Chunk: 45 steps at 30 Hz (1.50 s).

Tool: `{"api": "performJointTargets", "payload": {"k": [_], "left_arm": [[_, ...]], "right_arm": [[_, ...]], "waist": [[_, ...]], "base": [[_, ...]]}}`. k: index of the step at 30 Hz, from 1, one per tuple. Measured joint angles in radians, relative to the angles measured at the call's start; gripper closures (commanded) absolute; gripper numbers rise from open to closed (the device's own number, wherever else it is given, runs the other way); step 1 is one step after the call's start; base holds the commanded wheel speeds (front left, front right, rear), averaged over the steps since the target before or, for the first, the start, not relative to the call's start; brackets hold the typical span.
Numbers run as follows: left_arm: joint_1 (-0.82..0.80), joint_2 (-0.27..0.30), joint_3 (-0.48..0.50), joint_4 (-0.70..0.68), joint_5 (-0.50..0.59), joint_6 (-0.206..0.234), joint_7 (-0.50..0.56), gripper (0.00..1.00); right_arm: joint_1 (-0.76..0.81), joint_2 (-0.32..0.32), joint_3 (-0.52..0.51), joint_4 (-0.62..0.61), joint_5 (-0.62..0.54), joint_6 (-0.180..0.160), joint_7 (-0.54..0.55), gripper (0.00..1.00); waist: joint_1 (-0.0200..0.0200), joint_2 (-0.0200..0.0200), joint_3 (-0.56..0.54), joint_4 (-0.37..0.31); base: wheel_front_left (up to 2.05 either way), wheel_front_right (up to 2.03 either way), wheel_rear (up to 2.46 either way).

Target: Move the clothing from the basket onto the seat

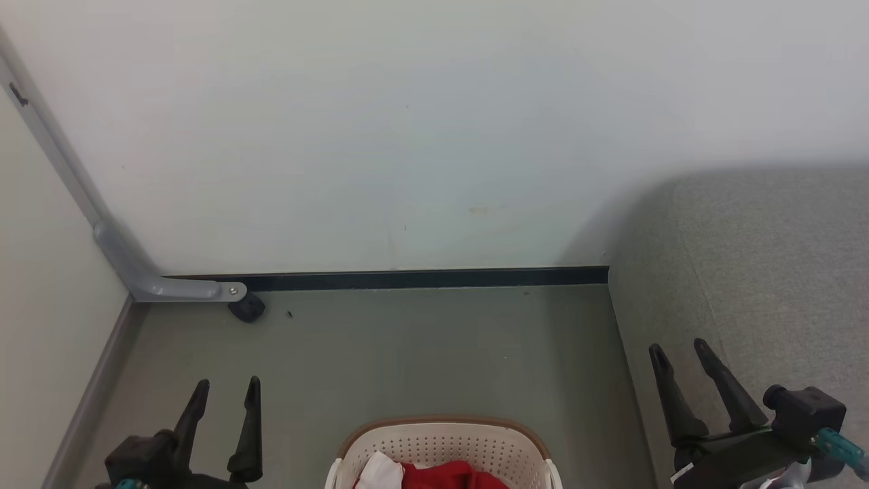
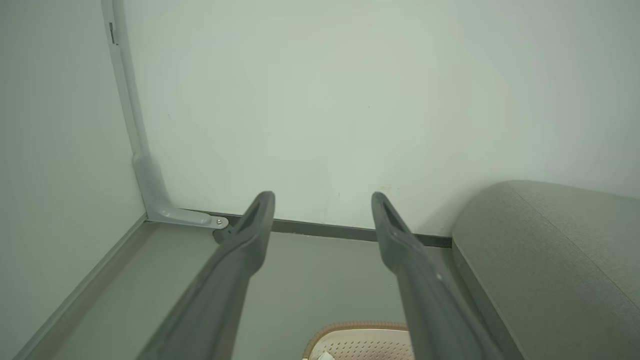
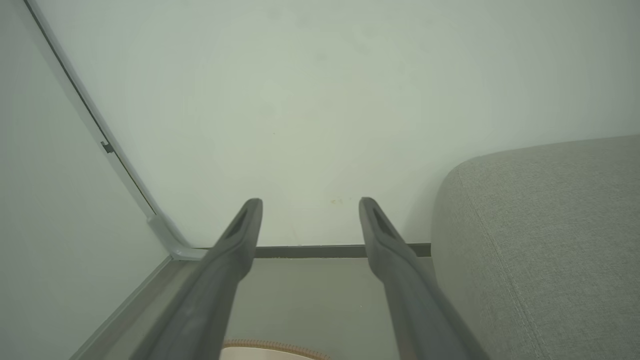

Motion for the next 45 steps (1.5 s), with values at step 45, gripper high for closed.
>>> {"api": "performJointTargets", "payload": {"k": [45], "left_arm": [[-0.085, -0.030, -0.011, -0.011, 0.118, -0.042, -0.030, 0.00]], "right_arm": [[-0.066, 0.015, -0.051, -0.033, -0.112, 0.000, -0.029, 0.00]], "waist": [[0.0000, 0.0000, 0.166, -0.027]], "base": [[0.00, 0.00, 0.00]]}}
